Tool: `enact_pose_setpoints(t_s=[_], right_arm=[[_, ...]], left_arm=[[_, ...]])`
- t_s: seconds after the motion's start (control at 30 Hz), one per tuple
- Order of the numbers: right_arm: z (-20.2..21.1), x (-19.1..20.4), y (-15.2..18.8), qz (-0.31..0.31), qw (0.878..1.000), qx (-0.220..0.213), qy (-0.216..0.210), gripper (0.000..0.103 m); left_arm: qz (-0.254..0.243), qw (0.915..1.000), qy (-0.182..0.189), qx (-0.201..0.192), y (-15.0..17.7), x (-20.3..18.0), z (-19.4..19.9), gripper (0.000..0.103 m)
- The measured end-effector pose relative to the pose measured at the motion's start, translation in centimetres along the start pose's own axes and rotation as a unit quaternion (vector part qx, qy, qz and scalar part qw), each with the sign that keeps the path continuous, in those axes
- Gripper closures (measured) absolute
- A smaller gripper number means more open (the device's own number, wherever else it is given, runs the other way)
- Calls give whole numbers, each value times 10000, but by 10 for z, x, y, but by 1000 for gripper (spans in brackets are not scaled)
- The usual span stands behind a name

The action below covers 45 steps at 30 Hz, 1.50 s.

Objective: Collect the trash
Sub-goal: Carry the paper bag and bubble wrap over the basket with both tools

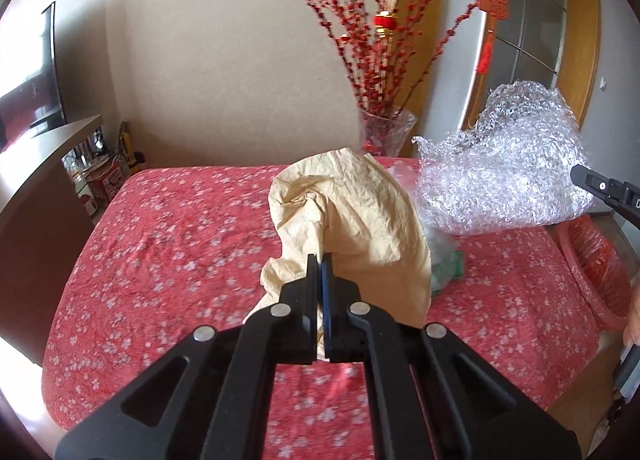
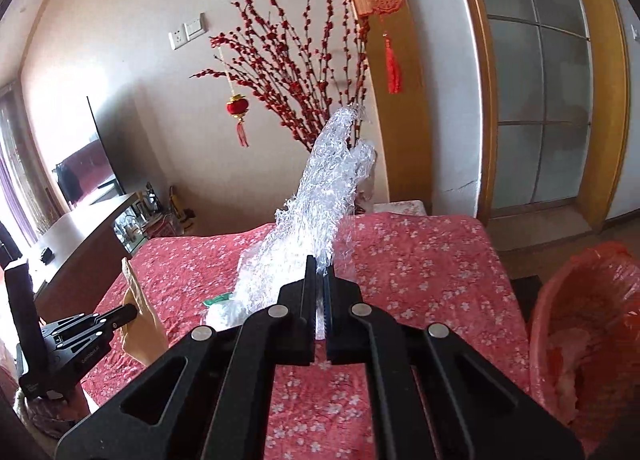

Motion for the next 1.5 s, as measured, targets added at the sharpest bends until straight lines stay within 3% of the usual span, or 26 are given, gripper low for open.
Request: enact_pose_setpoints(t_s=[0.53, 0.97, 1.2, 1.5], right_arm=[[44, -131, 9, -486, 9928, -166, 1078, 100], [103, -236, 15, -937, 9758, -439, 1929, 99], [112, -270, 30, -1099, 9684, -397, 2203, 99], [119, -299, 37, -1208, 9633, -347, 2374, 99]], left_arm=[[-651, 9922, 1046, 211, -21, -141, -41, 99], [-1124, 9728, 1976, 453, -19, -276, -79, 99], [-1373, 9610, 2328, 581, -13, -337, -96, 99], [-1510, 9512, 2599, 697, -9, -386, -110, 99]])
Point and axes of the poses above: each gripper's, at about its wrist camera, not at the fingertips, and z roughly against the way its jaws point, x to its left, y to its underside, the point moved 9 cm from there along -z, roughly the way its jaws point, and after that the axes turned 13 degrees about y, right-handed, at the moved point
